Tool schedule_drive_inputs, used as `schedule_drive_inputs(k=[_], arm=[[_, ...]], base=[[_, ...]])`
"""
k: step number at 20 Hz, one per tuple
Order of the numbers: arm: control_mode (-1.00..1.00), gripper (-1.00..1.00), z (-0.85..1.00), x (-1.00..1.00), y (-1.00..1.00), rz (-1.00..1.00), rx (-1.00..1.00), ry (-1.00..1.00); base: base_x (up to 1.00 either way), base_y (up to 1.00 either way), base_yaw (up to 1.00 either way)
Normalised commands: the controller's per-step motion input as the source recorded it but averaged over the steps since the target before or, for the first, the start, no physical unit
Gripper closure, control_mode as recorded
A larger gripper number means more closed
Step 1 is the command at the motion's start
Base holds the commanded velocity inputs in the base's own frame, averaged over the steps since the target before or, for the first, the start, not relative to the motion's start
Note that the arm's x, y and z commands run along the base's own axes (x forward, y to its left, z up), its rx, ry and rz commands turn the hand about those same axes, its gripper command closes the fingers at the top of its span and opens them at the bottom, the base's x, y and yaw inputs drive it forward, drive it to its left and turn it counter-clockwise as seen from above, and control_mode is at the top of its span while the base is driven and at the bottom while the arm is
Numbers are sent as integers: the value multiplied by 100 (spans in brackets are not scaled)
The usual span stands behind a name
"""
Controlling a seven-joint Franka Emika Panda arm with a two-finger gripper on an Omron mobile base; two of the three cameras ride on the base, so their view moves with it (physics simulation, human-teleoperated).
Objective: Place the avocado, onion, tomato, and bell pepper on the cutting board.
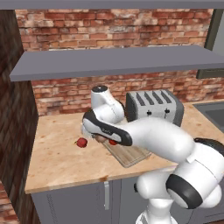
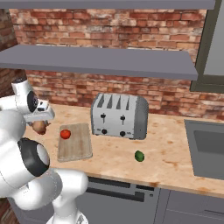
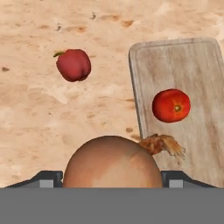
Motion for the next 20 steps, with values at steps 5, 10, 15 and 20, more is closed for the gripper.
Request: schedule_drive_inputs(k=[5, 10, 15, 20], arm=[[-100, 100, 62, -27, -78, 0, -1, -9], [-100, 100, 54, -7, -83, -2, -2, -3], [-100, 100, 18, 0, -61, -2, 0, 0], [-100, 100, -3, 0, -18, -1, 0, 4]], base=[[0, 0, 0], [0, 0, 0], [0, 0, 0], [0, 0, 0]])
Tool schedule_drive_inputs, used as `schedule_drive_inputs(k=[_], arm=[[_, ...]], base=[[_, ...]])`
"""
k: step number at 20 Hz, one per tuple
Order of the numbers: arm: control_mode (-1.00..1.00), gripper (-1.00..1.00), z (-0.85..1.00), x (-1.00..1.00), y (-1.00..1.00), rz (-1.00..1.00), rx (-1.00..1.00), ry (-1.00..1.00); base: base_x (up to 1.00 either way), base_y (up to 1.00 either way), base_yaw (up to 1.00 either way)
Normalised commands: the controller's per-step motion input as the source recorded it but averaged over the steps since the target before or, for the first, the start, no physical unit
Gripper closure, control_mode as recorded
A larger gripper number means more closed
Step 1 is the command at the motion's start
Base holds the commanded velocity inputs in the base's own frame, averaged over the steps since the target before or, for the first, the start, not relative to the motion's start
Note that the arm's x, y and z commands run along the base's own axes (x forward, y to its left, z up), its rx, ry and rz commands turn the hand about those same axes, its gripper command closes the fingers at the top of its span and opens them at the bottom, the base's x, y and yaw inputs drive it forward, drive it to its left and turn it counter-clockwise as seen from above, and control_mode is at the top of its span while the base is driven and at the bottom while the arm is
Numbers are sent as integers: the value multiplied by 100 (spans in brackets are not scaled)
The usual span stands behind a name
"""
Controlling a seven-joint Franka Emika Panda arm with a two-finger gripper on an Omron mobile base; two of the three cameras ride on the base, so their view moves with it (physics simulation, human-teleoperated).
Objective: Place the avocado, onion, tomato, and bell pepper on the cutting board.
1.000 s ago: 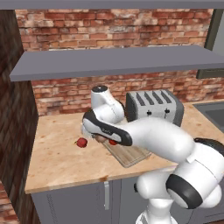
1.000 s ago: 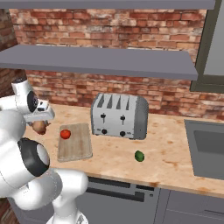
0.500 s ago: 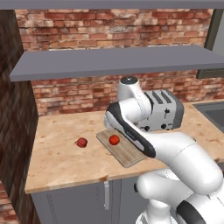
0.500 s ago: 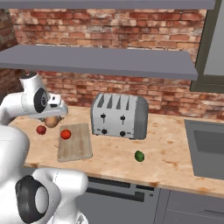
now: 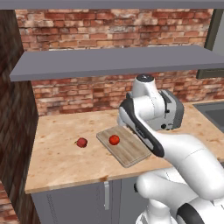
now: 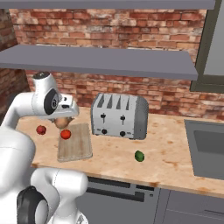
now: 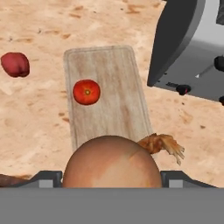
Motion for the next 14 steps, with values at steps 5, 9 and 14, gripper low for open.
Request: schedule_drive_inputs(k=[5, 9, 14], arm=[[-100, 100, -15, 8, -5, 0, 0, 7], [-100, 100, -22, 26, -4, 0, 0, 11], [-100, 100, -29, 21, -7, 0, 0, 11]], base=[[0, 0, 0], [0, 0, 0], [0, 0, 0]])
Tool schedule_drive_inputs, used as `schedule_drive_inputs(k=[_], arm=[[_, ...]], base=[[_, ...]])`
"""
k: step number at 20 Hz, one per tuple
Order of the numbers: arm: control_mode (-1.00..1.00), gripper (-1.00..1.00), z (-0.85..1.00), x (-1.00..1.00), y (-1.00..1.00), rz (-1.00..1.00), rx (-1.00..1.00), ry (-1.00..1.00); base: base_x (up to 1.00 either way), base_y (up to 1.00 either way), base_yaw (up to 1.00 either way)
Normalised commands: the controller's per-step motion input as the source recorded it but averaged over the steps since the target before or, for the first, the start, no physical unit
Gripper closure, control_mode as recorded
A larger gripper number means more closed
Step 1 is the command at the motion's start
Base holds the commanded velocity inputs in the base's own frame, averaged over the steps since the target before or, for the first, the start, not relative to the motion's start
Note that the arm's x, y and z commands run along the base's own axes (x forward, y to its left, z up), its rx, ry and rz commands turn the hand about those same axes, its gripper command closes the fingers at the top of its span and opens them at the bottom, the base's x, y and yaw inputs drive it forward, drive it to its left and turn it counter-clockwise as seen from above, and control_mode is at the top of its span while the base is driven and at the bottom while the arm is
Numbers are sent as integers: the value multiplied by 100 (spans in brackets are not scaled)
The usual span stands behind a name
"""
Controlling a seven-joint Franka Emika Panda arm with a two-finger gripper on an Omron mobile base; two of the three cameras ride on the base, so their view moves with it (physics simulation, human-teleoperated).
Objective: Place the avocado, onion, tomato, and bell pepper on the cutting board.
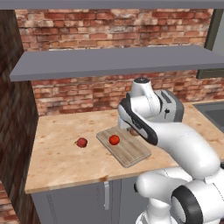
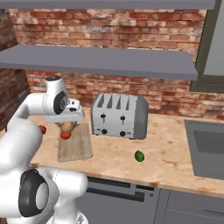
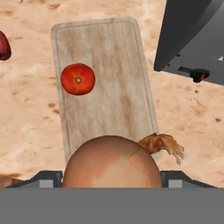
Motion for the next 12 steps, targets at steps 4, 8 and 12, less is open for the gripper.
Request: schedule_drive_inputs(k=[4, 8, 12], arm=[[-100, 100, -32, 7, -10, 0, 0, 3], [-100, 100, -30, 6, -6, 0, 0, 0], [-100, 100, -22, 14, -1, 0, 0, 0]], base=[[0, 0, 0], [0, 0, 0], [0, 0, 0]])
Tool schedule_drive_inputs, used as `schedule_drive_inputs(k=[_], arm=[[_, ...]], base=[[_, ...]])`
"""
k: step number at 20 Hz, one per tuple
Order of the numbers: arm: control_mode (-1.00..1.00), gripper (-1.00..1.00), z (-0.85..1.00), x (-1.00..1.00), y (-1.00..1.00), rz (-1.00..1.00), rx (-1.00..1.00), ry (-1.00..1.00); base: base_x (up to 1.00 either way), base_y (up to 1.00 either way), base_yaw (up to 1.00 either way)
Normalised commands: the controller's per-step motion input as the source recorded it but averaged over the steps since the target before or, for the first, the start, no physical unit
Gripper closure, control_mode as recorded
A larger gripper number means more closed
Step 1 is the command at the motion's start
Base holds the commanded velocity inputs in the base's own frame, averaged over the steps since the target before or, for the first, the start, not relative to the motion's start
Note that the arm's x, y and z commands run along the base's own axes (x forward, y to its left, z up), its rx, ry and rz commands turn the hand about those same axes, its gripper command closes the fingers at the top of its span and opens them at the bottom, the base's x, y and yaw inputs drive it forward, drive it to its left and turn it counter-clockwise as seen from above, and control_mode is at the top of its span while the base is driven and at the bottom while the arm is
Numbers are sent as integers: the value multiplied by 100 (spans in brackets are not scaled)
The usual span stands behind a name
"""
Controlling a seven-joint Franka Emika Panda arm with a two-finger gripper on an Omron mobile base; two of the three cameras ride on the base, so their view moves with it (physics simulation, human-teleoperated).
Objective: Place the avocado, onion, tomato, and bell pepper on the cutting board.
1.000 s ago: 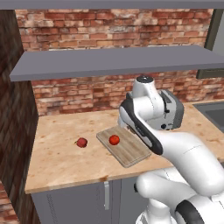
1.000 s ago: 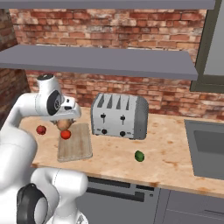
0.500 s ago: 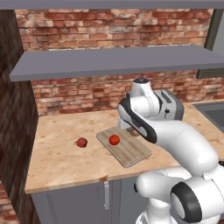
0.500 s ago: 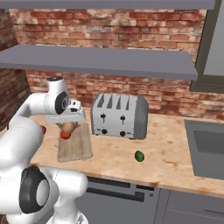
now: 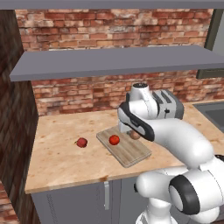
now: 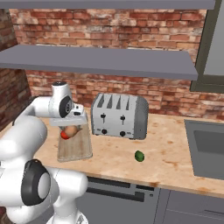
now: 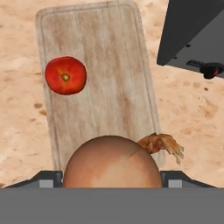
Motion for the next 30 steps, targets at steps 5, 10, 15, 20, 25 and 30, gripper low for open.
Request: schedule_drive_inputs(k=[5, 10, 15, 20, 25, 30], arm=[[-100, 100, -17, 20, -1, 0, 0, 0], [-100, 100, -17, 21, -1, 0, 0, 0], [-100, 100, -20, 27, 0, 0, 0, 0], [-100, 100, -27, 27, 0, 0, 0, 2], [-100, 100, -24, 22, 0, 0, 0, 1], [-100, 100, -24, 9, 0, 0, 0, 0]], base=[[0, 0, 0], [0, 0, 0], [0, 0, 0], [0, 0, 0], [0, 0, 0], [0, 0, 0]])
